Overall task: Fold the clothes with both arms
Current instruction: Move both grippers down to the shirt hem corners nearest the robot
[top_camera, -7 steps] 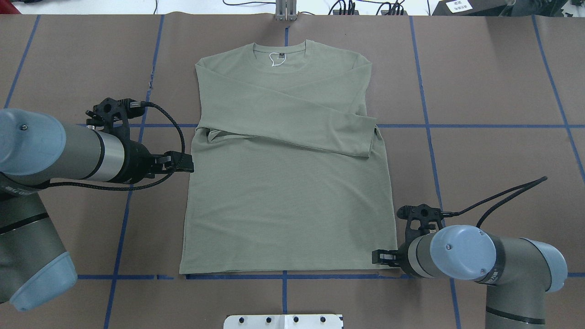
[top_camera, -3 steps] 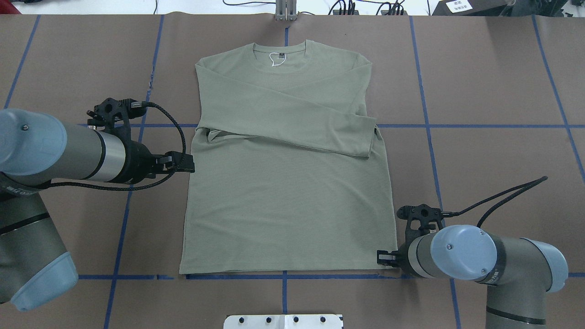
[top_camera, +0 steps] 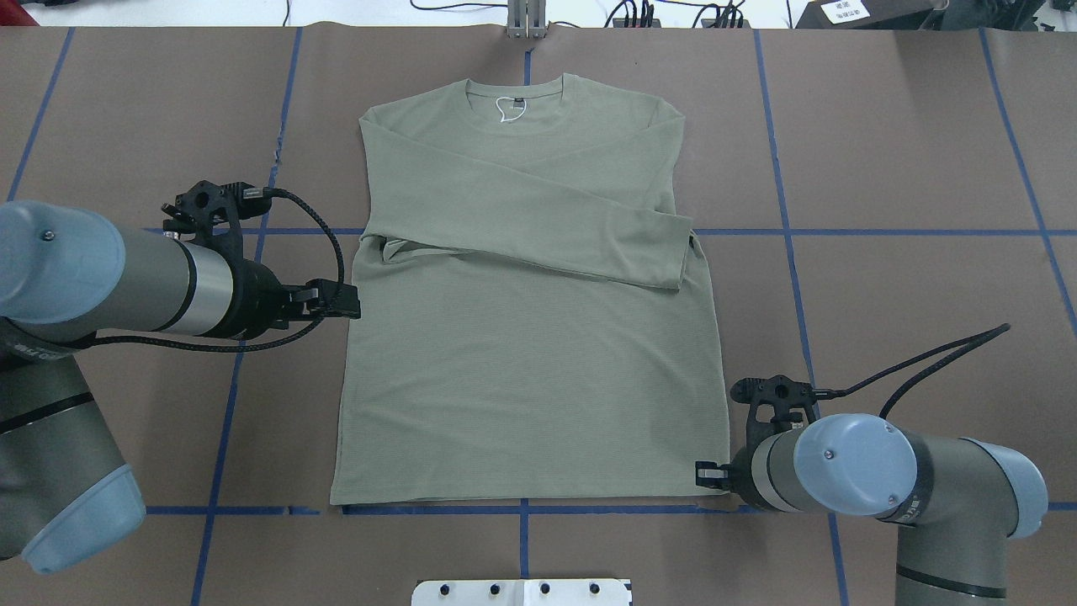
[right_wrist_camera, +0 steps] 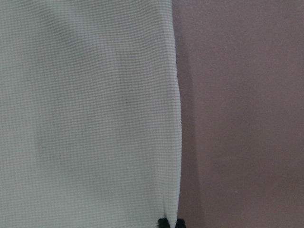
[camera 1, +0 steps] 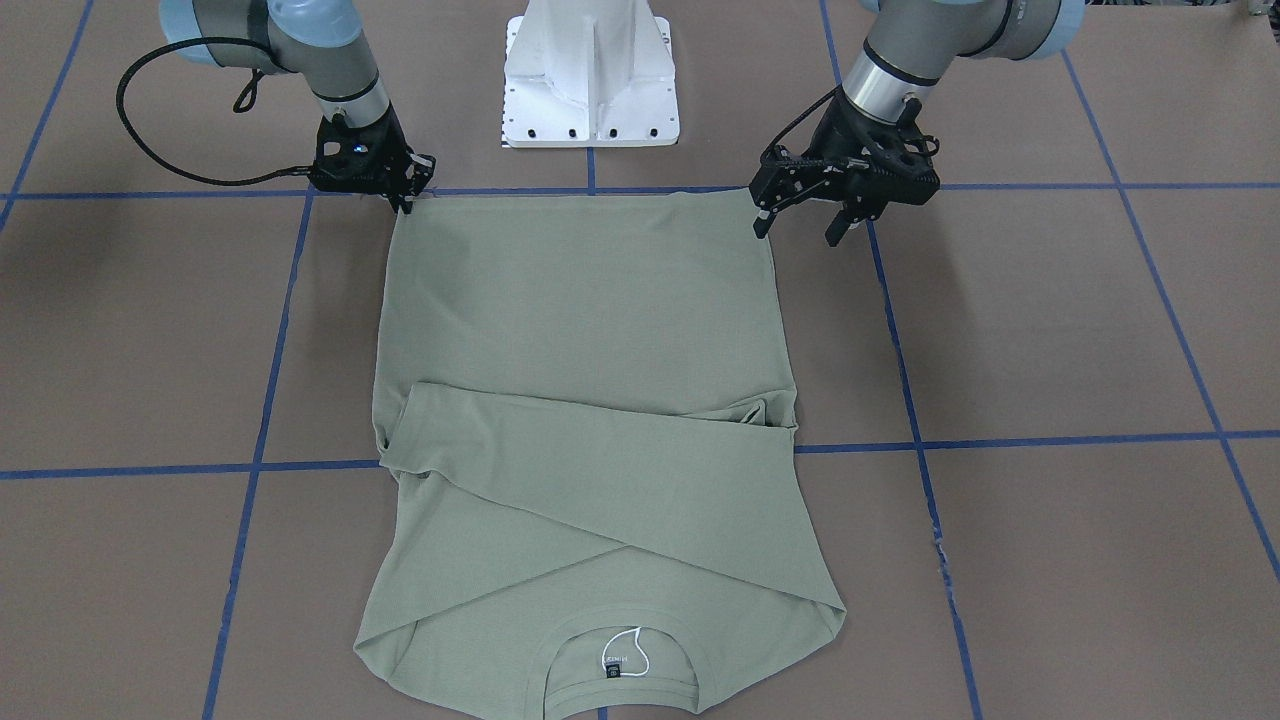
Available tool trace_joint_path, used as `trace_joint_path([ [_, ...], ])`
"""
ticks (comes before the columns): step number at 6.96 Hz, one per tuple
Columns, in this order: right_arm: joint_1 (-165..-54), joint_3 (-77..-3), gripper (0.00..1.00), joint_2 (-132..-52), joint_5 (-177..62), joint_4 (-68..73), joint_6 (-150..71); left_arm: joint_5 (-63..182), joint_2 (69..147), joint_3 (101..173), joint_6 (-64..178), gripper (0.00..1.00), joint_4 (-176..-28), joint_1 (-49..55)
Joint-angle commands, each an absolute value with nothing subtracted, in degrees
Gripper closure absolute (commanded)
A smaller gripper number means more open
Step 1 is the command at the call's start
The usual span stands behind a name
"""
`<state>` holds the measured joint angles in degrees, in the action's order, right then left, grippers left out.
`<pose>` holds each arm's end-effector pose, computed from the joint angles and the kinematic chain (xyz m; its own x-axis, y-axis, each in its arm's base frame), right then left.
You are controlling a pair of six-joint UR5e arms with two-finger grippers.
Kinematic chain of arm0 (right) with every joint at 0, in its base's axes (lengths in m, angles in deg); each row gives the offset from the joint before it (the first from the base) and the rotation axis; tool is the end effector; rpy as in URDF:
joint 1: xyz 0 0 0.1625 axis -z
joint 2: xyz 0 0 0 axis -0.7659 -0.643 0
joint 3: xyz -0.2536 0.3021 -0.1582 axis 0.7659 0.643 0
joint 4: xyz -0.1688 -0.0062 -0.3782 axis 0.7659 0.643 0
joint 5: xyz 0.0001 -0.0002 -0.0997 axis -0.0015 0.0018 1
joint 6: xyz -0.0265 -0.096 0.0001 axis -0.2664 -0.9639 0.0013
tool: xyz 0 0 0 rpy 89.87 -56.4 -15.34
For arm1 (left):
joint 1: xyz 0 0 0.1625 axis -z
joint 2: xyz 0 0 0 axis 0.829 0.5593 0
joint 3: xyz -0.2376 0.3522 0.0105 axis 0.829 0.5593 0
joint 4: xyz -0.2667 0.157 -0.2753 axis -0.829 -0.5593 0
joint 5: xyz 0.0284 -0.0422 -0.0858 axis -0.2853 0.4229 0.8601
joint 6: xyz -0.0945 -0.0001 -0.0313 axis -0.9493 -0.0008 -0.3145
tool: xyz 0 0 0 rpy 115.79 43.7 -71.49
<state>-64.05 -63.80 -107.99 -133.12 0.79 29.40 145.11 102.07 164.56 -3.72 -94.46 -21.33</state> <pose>-0.4629 -0.2381 0.3864 0.6924 0.0969 0.7150 -0.0859 0.9950 -0.0516 0.3704 -0.3827 0.2733 0.4769 -0.0379 -0.8782 0.2214 0.9720 0.0783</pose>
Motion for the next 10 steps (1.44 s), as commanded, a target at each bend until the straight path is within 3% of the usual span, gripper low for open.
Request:
trace_joint_path([
  [1,-64.05,-64.09,1.0,-107.9,-133.24,0.79,29.4,145.11,102.04,164.56,-3.84,0.01,-94.46,-21.36],
  [3,-64.22,-65.58,1.0,-107.9,-134.03,1.32,29.75,145.03,101.42,163.42,-4.2,0.01,-94.29,-22.15],
  [7,-65.37,-68.93,1.0,-107.82,-134.56,1.23,29.75,142.23,97.82,163.85,-21.47,0.01,-93.24,-35.74],
  [10,-65.72,-68.84,1.0,-107.73,-134.65,0.79,29.66,137.47,97.99,163.06,-23.71,0.07,-88.94,-41.49],
])
